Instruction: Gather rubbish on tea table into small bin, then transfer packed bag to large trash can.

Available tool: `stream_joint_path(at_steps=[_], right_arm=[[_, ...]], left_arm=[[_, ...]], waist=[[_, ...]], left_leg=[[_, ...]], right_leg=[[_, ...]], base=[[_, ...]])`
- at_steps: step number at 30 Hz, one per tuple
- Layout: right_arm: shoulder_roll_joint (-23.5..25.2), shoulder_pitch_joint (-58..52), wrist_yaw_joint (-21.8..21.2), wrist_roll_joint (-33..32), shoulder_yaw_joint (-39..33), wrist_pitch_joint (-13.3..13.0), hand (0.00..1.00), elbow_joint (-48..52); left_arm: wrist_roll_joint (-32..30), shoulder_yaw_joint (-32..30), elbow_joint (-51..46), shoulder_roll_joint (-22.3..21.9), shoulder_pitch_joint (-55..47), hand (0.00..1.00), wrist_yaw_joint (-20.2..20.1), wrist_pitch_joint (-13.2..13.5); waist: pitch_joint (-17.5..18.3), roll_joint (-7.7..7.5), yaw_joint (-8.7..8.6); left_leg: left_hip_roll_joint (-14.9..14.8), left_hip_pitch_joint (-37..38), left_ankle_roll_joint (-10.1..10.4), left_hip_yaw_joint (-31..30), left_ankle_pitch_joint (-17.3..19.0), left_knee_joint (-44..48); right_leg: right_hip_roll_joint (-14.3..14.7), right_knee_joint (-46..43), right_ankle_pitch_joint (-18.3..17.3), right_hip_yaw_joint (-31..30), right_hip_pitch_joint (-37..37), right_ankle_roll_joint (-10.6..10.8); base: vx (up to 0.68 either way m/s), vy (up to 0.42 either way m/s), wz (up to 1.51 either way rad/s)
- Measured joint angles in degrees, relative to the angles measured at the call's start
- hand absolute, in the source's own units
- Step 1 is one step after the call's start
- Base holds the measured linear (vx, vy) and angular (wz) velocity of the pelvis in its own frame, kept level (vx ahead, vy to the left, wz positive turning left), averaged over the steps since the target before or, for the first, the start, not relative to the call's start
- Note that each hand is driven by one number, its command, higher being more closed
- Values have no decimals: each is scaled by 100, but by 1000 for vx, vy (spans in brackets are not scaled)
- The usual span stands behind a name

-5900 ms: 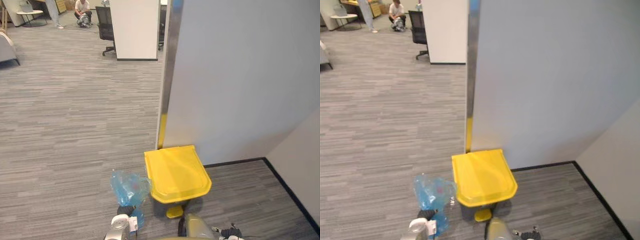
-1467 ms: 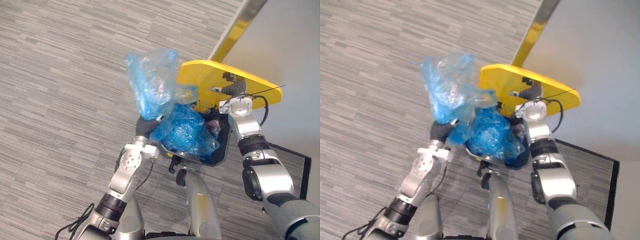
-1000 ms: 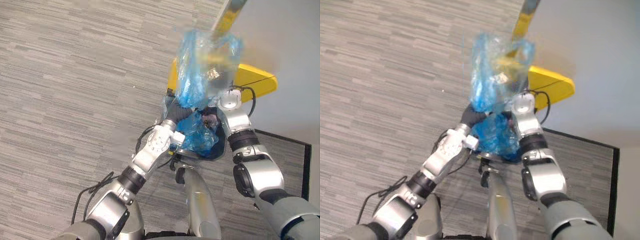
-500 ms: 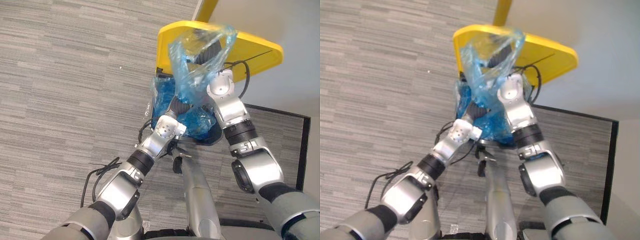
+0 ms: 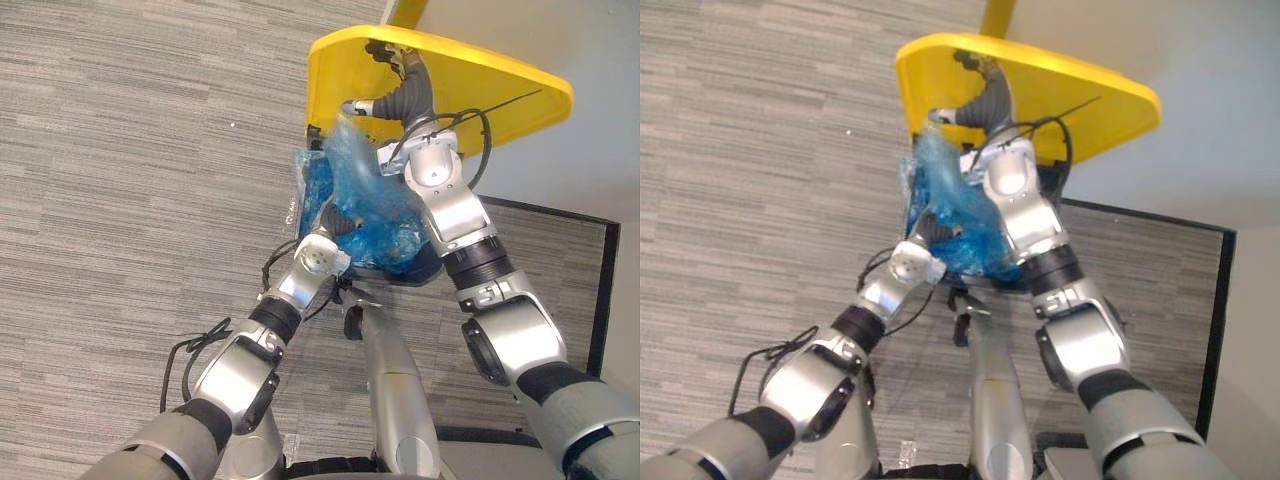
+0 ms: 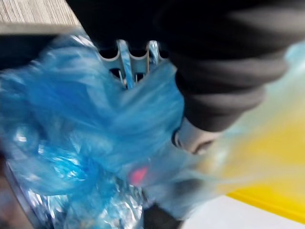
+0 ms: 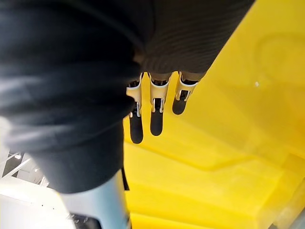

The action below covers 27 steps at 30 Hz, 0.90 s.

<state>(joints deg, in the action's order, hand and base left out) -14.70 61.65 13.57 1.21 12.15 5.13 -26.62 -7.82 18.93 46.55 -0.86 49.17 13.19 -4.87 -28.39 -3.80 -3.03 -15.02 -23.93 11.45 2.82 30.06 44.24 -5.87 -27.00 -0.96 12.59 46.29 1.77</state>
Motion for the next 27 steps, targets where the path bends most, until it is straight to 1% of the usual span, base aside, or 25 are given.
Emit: stream_joint_path(at_steps=[6, 9, 11, 14, 16, 17, 19, 22, 23, 25, 27], right_arm=[[5, 75, -21, 106, -3, 0, 0, -348], [8, -198, -108, 113, -31, 23, 0, -397], [12, -432, -122, 117, -89, 0, 0, -321], [7, -922, -125, 133, -293, -28, 0, -50], [-12, -1418, -127, 160, -481, -35, 0, 198], [-14, -1605, -126, 174, -543, -34, 0, 252], [-19, -2164, -129, 307, -665, -32, 0, 441], [-17, -2794, -142, 341, -834, -33, 0, 635], [-11, -3064, -162, 342, -933, -32, 0, 718], [-8, -3455, -202, 399, -1042, -35, 0, 789], [3, -3859, -249, 542, -1203, -54, 0, 790]], left_arm=[[5, 5, -2, 20, -1, 0, 2, -1], [110, 46, -223, 26, -80, 0, 20, 8], [234, 89, -574, 67, -185, 0, 32, 60], [384, 101, -1065, 103, -403, 0, 50, 94], [611, 38, -1410, 196, -720, 0, 120, 202], [727, -9, -1505, 226, -876, 0, 155, 224], [896, -235, -1821, 307, -1425, 0, 194, 286], [1034, -587, -2151, 549, -2107, 0, 174, 298], [1036, -722, -2171, 627, -2339, 0, 168, 298], [1035, -1026, -2267, 750, -2802, 0, 135, 302], [1038, -1375, -2254, 822, -3309, 0, 107, 302]], waist=[[5, 5, -2], [36, 25, 29], [55, 52, 62], [104, 51, 177], [106, 50, 236], [106, 50, 267], [203, 59, 327], [360, 64, 450], [399, 77, 500], [431, 73, 547], [599, 70, 595]], left_leg=[[81, 45, -20, -42, 10, 65], [74, 185, -26, -131, 13, 50], [74, 219, -29, -184, 10, 42], [94, 228, -24, -212, -9, 28], [146, 292, 29, -307, -102, -53], [156, 366, 23, -323, -130, -104], [190, 492, 10, -351, -168, -229], [198, 597, -2, -364, -195, -327], [197, 691, -10, -368, -217, -372], [200, 892, -7, -371, -250, -479], [241, 970, -69, -379, -263, -592]], right_leg=[[-105, -38, -33, -1, -97, 51], [-126, -12, -43, 89, -320, 45], [-140, 28, -37, 141, -412, 38], [-180, 28, -11, 173, -452, -2], [-241, 32, -8, 241, -559, -18], [-260, 33, -21, 260, -625, -40], [-307, 38, -60, 294, -741, -67], [-321, 52, -89, 318, -836, -28], [-321, 52, -102, 329, -916, -29], [-331, 60, -129, 344, -1088, -6], [-367, 79, -150, 350, -1138, 26]], base=[[-47, -3, 6], [-57, -14, 12], [-51, -15, 14], [-42, -18, 12], [-27, -22, 22], [-12, -24, 19], [-9, -20, 14], [0, -23, 6], [8, -19, 6], [2, -12, 5], [-6, -13, 7]])
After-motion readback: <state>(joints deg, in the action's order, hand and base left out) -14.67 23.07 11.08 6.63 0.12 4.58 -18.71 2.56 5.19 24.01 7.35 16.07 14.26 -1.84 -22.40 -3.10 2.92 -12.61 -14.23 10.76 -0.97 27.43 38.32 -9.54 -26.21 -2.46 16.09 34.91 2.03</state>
